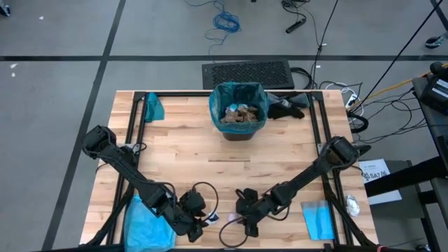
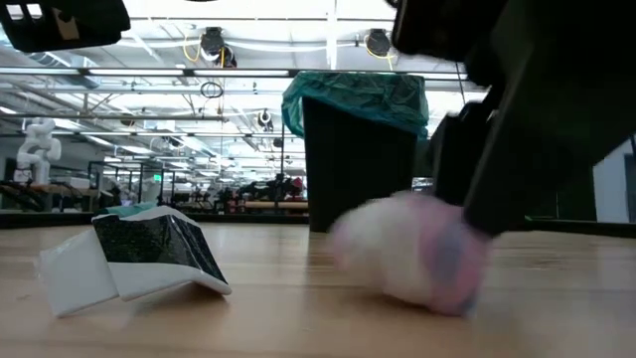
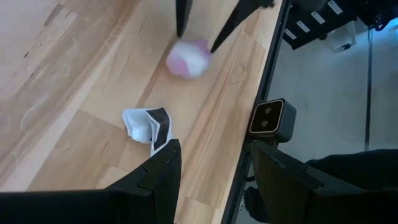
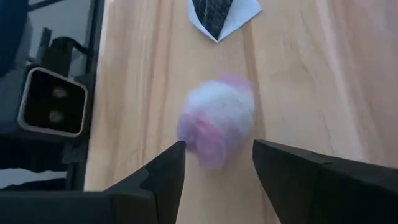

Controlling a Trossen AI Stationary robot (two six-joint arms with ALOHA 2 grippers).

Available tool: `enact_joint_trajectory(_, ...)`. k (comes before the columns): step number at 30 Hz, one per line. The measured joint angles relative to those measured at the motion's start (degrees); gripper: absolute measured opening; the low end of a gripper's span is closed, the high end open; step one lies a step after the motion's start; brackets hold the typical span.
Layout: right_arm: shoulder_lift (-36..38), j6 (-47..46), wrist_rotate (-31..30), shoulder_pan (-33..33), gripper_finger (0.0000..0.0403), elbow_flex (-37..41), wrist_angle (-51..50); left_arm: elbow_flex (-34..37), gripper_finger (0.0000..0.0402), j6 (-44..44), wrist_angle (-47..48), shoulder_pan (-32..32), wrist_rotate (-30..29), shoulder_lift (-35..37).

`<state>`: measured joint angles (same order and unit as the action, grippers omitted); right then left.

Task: Place trash/remove bag and relplace
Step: Put the pink plastic into the blue trash bag inside the black trash bin

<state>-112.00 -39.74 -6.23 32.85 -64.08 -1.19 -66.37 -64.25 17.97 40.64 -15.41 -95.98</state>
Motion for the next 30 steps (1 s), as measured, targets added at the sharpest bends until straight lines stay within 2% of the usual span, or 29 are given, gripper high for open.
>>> enact_joint_trajectory(4,-2.27,-1.65,0.03,-0.84,0.0166,-0.06,2.30,0.00,0.0189,-0.03,-0.04,0.04,-0.04,0.00)
enact_joint_trajectory(10,-1.14,-1.10,0.39,-1.32,0.0088,-0.08,3.08,0.00,0.0189,-0.14,-0.31,0.04,-0.08,0.00)
enact_joint_trajectory(14,1.84,4.66,5.77,-0.95,0.0072,-0.08,4.73,0.00,0.0189,-0.13,-0.35,0.11,-0.09,0.00)
enact_joint_trajectory(17,3.93,8.60,6.60,-0.84,0.0098,-0.08,6.10,0.00,0.0189,-0.05,-0.32,0.15,-0.08,0.00)
enact_joint_trajectory(25,2.42,11.34,6.30,-5.07,0.0212,-0.07,9.83,0.01,0.0189,-0.04,-0.34,0.37,-0.08,0.00)
enact_joint_trajectory(30,0.58,10.32,7.93,-7.30,0.0247,-0.04,10.84,0.02,0.0189,-0.42,-0.29,0.39,-0.08,0.02)
